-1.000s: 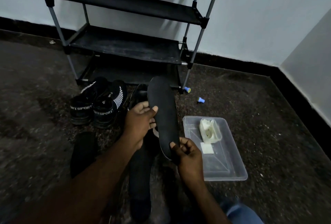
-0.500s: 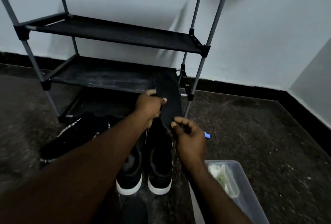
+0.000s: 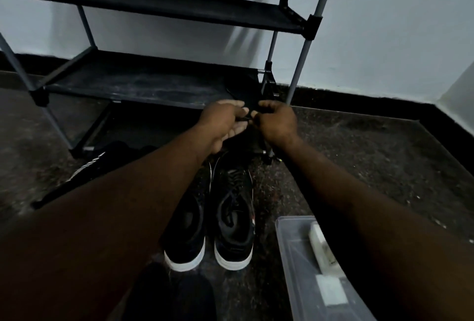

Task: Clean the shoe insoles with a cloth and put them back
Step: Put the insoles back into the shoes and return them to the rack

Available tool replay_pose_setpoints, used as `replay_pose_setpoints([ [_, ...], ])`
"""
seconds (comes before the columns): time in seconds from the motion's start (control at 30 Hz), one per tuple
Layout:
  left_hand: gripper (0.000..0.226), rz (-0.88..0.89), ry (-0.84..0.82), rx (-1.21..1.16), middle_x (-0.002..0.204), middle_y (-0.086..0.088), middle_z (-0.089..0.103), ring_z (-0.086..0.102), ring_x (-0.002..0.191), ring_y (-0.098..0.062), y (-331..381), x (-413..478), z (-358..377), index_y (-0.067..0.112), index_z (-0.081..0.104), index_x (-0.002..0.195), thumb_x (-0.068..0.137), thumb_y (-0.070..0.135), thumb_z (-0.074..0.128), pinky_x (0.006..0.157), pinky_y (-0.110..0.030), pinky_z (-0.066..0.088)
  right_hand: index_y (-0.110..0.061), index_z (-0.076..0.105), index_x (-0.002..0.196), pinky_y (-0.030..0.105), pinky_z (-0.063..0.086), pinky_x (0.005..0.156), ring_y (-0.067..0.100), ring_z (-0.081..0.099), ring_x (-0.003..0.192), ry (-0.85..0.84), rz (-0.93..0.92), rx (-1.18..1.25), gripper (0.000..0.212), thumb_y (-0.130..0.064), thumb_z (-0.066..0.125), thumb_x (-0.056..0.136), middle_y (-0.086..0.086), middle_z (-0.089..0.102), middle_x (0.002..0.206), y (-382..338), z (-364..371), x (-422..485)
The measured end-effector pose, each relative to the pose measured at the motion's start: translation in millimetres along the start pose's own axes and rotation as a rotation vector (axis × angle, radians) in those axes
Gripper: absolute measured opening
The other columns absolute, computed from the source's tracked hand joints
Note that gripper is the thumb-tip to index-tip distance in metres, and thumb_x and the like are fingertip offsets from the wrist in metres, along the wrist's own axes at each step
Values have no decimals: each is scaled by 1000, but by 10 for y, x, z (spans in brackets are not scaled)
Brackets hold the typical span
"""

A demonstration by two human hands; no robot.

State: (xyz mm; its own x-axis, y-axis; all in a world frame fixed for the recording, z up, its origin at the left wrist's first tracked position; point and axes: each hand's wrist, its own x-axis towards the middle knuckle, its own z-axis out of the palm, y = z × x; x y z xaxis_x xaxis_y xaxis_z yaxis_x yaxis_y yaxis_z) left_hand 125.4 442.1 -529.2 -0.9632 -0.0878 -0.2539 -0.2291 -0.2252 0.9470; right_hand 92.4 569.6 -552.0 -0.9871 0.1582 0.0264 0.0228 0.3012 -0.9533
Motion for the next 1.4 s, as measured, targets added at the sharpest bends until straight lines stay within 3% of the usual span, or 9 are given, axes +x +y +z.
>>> replay_pose_setpoints([
  [0.2, 25, -1, 7, 43, 102, -2, 73, 66, 86, -15, 52, 28, -64, 16, 64, 120, 99, 5, 59, 68, -23, 57, -12, 69, 132, 21, 42, 105, 19, 63, 125, -34, -156, -386, 49, -33, 80, 89, 7, 69, 133, -144, 30, 73],
  [0.5, 42, 57, -25, 140, 116, -6, 72, 70, 99, -20, -71, -237, -195, 21, 60, 136, 97, 8, 65, 78, -26, 59, -22, 63, 140, 30, 50, 102, 22, 64, 124, 14, -235, -502, 63, -58, 70, 89, 3, 69, 134, -100, 51, 66],
  [0.6, 27, 108, 47, 251, 98, -3, 72, 70, 82, -17, -215, -555, -323, 16, 65, 122, 97, 8, 65, 67, -24, 58, -21, 61, 139, 27, 50, 93, 24, 68, 113, 136, -284, -482, 59, -53, 71, 90, 2, 74, 119, -84, 3, -383],
  [0.73, 8, 83, 49, 533, 67, -2, 68, 59, 50, -10, -655, -1195, -636, 12, 71, 90, 96, 12, 65, 51, -22, 50, -17, 71, 112, 26, 47, 74, 15, 68, 77, 150, -374, -360, 29, -36, 75, 90, -10, 66, 80, 73, -140, -1503],
  [0.83, 13, 163, 59, 839, 70, 7, 72, 65, 65, -7, -1042, -1762, -852, 20, 76, 83, 89, 24, 66, 64, -20, 50, -23, 72, 93, 35, 55, 75, 10, 68, 76, -36, -289, -347, 6, -28, 71, 90, -8, 72, 82, 465, -216, -2541],
  [0.93, 21, 459, 158, 1011, 83, 5, 74, 67, 80, -15, -1140, -2164, -879, 21, 76, 83, 79, 25, 56, 77, -28, 50, -28, 71, 92, 36, 57, 77, 12, 71, 80, -201, -53, -425, 13, -40, 68, 88, -9, 75, 85, 789, -265, -3367],
  [1.03, 13, 620, 206, 1051, 80, -1, 70, 65, 77, -22, -1125, -2415, -840, 19, 74, 84, 81, 19, 61, 74, -34, 51, -25, 72, 97, 35, 58, 78, 20, 72, 83, -277, 59, -450, 14, -35, 75, 89, -3, 77, 90, 972, -301, -3804],
  [1.27, 43, -198, 118, 1362, 117, -19, 71, 67, 110, -40, -1761, -2834, -1140, 9, 70, 112, 84, 41, 67, 91, -40, 55, -11, 52, 126, 36, 53, 84, 34, 69, 102, -505, 228, -784, 76, -60, 81, 76, 15, 72, 112, 1037, -315, -4186],
  [1.4, 39, -206, 196, 1262, 121, -18, 70, 66, 115, -40, -1848, -2975, -1113, 9, 69, 115, 86, 34, 73, 96, -43, 55, -5, 46, 124, 40, 52, 85, 40, 69, 103, -484, 152, -837, 60, -38, 79, 84, 21, 70, 113, 1062, -230, -4277],
])
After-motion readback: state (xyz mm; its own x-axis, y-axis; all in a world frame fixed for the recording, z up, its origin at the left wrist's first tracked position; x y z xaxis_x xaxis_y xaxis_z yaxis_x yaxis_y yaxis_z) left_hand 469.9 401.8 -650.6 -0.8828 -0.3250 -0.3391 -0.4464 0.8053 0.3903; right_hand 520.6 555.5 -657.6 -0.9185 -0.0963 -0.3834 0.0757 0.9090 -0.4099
